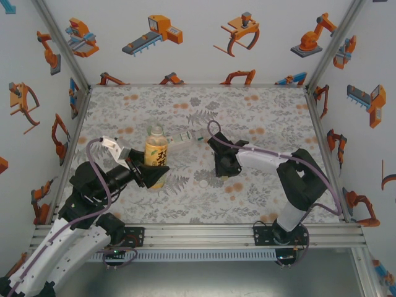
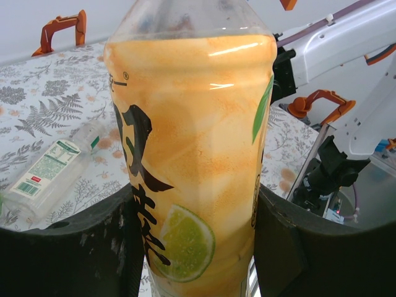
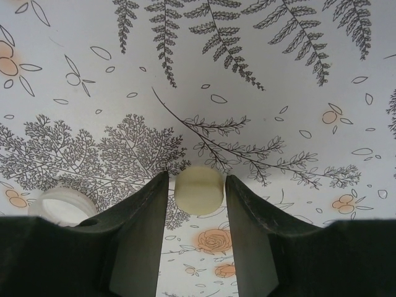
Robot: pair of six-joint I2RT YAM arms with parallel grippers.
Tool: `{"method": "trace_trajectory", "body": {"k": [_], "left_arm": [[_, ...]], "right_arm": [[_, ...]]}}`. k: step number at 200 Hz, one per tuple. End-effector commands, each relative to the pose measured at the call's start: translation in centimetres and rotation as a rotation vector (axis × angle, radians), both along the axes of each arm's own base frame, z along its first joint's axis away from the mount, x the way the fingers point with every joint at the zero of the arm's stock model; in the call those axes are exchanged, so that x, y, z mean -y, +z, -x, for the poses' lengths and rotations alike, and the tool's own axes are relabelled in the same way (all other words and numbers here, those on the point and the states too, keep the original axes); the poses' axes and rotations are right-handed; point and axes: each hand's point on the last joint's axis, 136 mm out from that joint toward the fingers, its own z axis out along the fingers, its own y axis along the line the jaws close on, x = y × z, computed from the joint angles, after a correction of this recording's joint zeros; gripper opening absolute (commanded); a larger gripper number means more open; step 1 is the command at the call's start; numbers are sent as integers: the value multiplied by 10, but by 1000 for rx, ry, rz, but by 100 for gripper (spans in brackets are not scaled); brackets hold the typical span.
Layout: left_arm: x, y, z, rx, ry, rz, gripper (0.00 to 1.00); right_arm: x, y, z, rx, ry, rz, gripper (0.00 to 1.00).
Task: Screw on the bottle caps
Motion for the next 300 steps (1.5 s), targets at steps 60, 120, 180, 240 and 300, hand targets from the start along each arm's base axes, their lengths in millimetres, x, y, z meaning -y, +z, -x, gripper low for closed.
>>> {"method": "trace_trajectory", "body": {"k": [60,120,180,240,300], "left_arm": [[5,6,-3,15,-15,21,9],[6,7,-3,15,-19,22,9],[6,4,-3,13,-17,12,9],[13,-15,-3,-32,-51,-95,9],[36,-33,10,-50,-233,-260,6]], "right_arm": [[9,-2,20,-44,8,41,40],[7,-2,18,-44,10,39,38],[8,2,17,-30,12,43,31],[6,34,21,13,53,-19,27],[-17,103,39,86,181,-256,26]]}}
